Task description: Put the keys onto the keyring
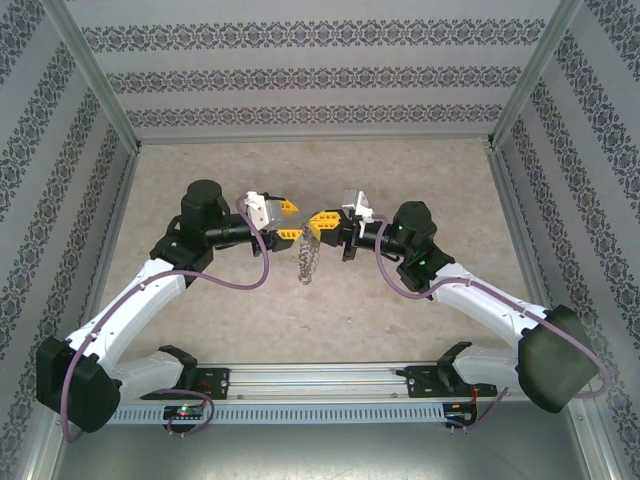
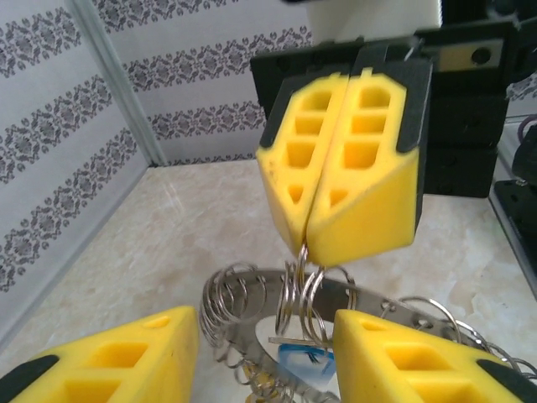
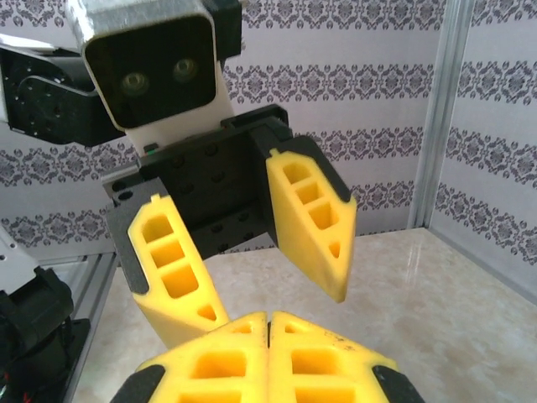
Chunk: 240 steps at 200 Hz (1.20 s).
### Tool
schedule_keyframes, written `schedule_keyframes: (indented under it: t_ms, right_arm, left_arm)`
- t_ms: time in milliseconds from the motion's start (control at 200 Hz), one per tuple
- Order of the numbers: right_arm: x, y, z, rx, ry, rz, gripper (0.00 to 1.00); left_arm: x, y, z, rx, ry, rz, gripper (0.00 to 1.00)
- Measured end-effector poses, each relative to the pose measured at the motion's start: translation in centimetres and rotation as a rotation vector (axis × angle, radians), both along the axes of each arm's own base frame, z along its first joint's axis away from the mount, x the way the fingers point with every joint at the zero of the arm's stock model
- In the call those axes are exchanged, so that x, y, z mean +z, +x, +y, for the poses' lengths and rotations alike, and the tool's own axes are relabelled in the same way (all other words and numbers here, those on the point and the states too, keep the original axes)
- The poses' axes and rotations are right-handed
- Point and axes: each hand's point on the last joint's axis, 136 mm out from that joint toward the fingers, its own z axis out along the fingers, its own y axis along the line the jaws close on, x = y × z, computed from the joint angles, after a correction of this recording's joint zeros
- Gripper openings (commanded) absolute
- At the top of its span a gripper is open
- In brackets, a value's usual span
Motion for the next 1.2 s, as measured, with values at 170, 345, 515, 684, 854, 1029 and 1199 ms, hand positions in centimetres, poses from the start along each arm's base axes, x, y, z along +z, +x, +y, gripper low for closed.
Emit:
schedule_keyframes:
  t_ms: [170,345,515,684,854,1029,1199]
  right_arm:
    - [-0.6,-0.1,0.2,0.017,-0.016,0.000,0.00]
    - [-0.7,0.0,0.5,0.034,-0.026,0.002,0.00]
    - [-0.2,0.1,0.4,0.042,-0.025,-0.013,0.00]
    - [0.4,0.3,0.4,0.056,-0.023,-0.027,0.00]
    - [0.6,0.2,0.6,0.074,-0.024,-0.027,0.00]
    - [0.6,0.3,0.5,0.077,-0.026,-0.025,0.00]
    - [0.6,0.3,0.4,0.076,-0.027,-0.026,0.00]
  left_arm:
    - [0.2,-0.6,-0.2,-0.039,-0.009,0.007,0.45]
    - [-0.1,-1.0,-0.3,-0.053,-0.006,0.025,0.47]
    - [0.1,-1.8,0.1,-0.053,0.007,0.019,0.46]
    - [-0.5,-2.2,0.3,-0.056,0.028,0.037,0.46]
    - [-0.8,-2.1,0.4,-0.048,0.040,0.042,0.43]
    - [-1.1,-1.9,0.5,-0.038,0.048,0.051,0.43]
    - [-1.5,-1.8,0.4,-0.039,0.051,0.064,0.37]
